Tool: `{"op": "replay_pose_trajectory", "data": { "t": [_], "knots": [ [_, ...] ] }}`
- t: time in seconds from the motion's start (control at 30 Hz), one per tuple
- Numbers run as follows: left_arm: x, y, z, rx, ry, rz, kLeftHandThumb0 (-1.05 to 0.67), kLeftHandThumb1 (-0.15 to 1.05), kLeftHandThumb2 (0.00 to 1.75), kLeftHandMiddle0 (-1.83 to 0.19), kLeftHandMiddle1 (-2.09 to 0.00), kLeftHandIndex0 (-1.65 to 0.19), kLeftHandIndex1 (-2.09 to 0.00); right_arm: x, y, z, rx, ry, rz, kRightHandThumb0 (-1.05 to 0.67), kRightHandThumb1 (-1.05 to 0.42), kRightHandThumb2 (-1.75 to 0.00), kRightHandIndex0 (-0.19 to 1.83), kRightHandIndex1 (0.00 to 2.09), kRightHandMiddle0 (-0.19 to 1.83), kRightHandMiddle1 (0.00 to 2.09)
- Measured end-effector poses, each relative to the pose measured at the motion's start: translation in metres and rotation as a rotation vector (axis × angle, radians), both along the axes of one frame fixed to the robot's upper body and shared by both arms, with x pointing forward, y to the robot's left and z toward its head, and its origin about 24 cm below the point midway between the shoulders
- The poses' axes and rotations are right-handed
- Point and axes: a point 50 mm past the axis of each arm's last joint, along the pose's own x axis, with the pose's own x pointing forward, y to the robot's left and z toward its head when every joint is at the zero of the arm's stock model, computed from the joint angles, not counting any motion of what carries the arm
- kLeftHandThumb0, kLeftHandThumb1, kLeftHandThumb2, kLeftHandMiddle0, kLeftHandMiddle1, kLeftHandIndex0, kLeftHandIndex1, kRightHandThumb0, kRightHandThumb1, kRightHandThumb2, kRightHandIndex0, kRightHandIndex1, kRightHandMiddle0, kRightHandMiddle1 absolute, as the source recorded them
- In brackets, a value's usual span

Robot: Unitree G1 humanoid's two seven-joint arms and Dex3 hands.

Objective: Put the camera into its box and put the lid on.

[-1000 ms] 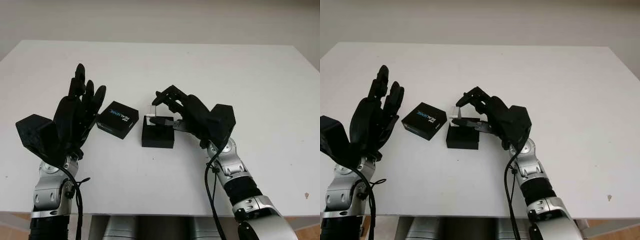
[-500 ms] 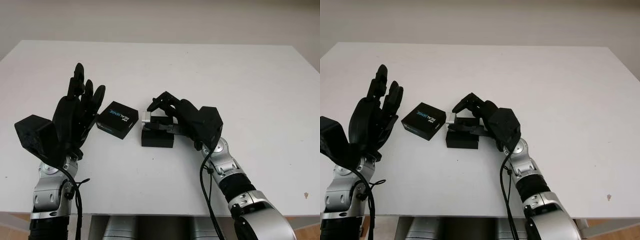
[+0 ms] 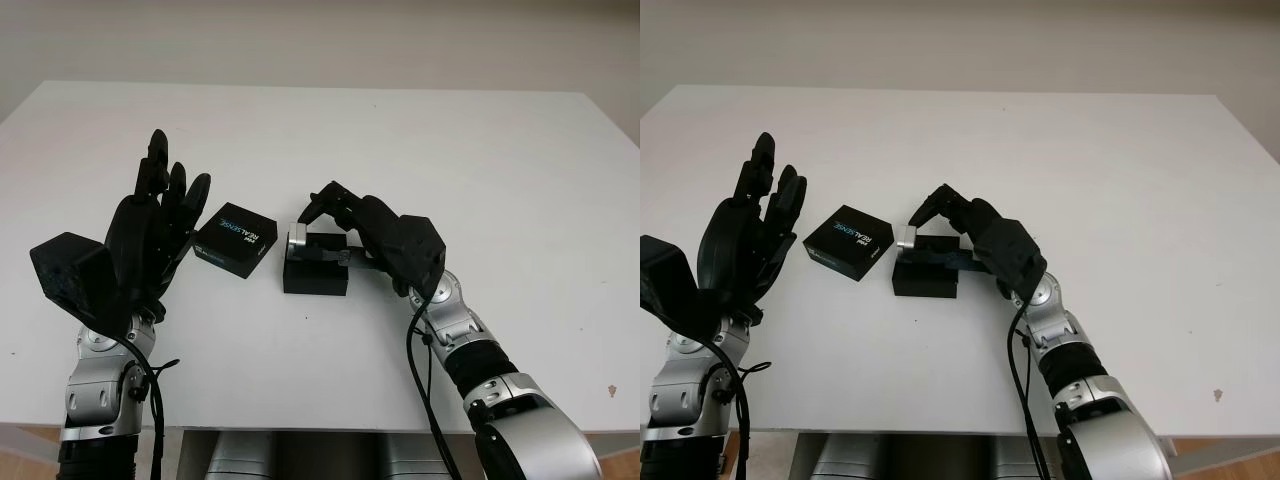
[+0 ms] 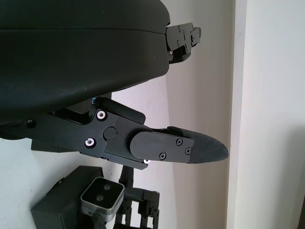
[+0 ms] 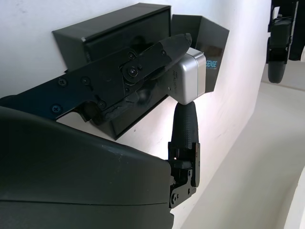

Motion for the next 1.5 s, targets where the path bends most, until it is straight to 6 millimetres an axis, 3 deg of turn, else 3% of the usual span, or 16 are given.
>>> {"op": "replay_pose_trajectory", "data": {
  "t": [0.4, 1.17, 1.2, 1.3, 1.33, 1.37, 1.43, 1.5],
  "knots": [
    [0.000, 0.000, 0.000, 0.000, 0.002, -0.002, -0.67, 1.05, 0.26, 0.12, -0.05, 0.15, -0.05, -0.004, -0.016, 0.001, -0.059, 0.009, -0.012, -0.44, -0.97, -0.05, 0.23, 0.06, 0.32, 1.78],
    [0.000, 0.000, 0.002, 0.001, 0.001, 0.000, -0.67, 1.05, 0.25, 0.10, -0.06, 0.14, -0.06, -0.009, -0.008, 0.011, -0.174, -0.053, 0.039, -0.47, -0.98, -0.06, 0.24, 0.05, 0.27, 1.67],
    [-0.001, 0.000, 0.001, 0.001, 0.001, 0.000, -0.67, 1.05, 0.25, 0.10, -0.06, 0.14, -0.06, -0.010, -0.008, 0.012, -0.202, -0.056, 0.047, -0.49, -0.98, -0.06, 0.22, 0.04, 0.22, 1.60],
    [-0.001, 0.000, 0.001, 0.001, 0.002, 0.001, -0.67, 1.05, 0.25, 0.10, -0.06, 0.13, -0.06, -0.011, -0.008, 0.012, -0.308, -0.048, 0.088, -0.61, -0.96, -0.05, 0.09, 0.02, 0.09, 1.00],
    [-0.002, 0.000, 0.001, 0.002, 0.002, 0.001, -0.68, 1.05, 0.25, 0.10, -0.06, 0.13, -0.06, -0.013, -0.007, 0.013, -0.340, -0.055, 0.100, -0.65, -0.96, -0.05, 0.04, 0.03, 0.12, 0.69],
    [-0.002, 0.000, 0.001, 0.002, 0.000, 0.001, -0.67, 1.05, 0.25, 0.10, -0.06, 0.13, -0.06, -0.013, -0.007, 0.015, -0.369, -0.070, 0.105, -0.66, -0.95, -0.05, 0.01, 0.03, 0.15, 0.51],
    [-0.002, 0.000, 0.002, 0.003, -0.003, 0.001, -0.67, 1.05, 0.25, 0.10, -0.06, 0.13, -0.06, -0.015, -0.007, 0.021, -0.418, -0.107, 0.107, -0.67, -0.96, -0.06, -0.04, 0.03, 0.16, 0.32],
    [-0.002, 0.000, 0.002, 0.003, -0.003, 0.001, -0.68, 1.05, 0.25, 0.09, -0.06, 0.13, -0.06, -0.017, -0.007, 0.023, -0.445, -0.132, 0.103, -0.67, -0.97, -0.06, -0.06, 0.02, 0.16, 0.27]
  ]
}}
